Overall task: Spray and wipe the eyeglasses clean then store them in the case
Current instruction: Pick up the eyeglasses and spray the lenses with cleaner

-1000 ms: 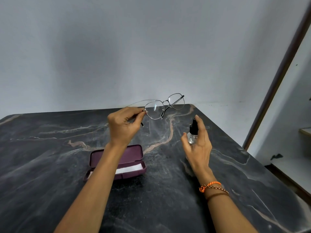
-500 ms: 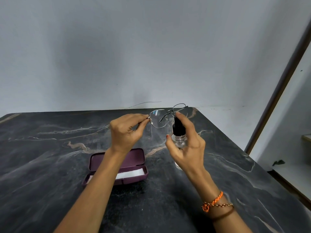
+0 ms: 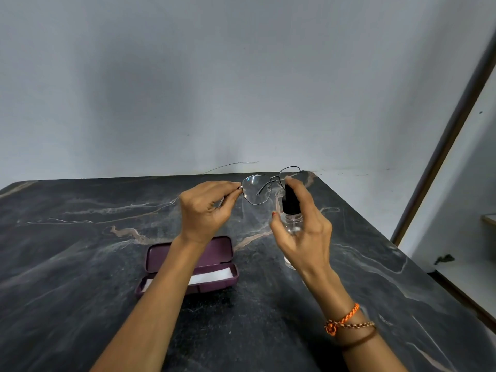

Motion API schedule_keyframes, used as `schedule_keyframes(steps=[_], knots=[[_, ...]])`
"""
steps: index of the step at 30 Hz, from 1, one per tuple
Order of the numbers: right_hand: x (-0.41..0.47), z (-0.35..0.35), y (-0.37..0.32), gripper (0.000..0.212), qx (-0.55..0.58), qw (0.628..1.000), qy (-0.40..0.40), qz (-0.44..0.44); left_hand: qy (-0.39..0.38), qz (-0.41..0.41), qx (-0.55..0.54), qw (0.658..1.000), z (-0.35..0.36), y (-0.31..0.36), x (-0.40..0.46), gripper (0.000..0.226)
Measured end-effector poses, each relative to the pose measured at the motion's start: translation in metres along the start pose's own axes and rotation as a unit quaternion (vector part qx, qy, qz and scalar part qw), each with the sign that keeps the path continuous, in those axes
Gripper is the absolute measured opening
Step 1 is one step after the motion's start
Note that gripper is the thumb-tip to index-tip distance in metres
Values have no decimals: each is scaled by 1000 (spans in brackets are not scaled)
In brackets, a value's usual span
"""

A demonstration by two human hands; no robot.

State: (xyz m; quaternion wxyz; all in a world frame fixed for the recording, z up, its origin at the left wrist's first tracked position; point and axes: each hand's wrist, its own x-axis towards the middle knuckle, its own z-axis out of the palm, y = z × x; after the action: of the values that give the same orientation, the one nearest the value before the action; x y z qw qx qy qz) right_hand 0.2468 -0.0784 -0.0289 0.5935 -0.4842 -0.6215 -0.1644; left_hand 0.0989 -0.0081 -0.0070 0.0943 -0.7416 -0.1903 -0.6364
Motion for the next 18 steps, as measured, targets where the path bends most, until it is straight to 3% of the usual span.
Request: schedule_keyframes(steps=[8, 18], knots=[[0, -2, 2, 47, 21, 999, 40, 11, 9, -2, -1, 1000, -1, -4, -1, 5], [-1, -4, 12, 59, -7, 995, 72, 71, 26, -8, -3, 1000, -2, -8, -1, 6]])
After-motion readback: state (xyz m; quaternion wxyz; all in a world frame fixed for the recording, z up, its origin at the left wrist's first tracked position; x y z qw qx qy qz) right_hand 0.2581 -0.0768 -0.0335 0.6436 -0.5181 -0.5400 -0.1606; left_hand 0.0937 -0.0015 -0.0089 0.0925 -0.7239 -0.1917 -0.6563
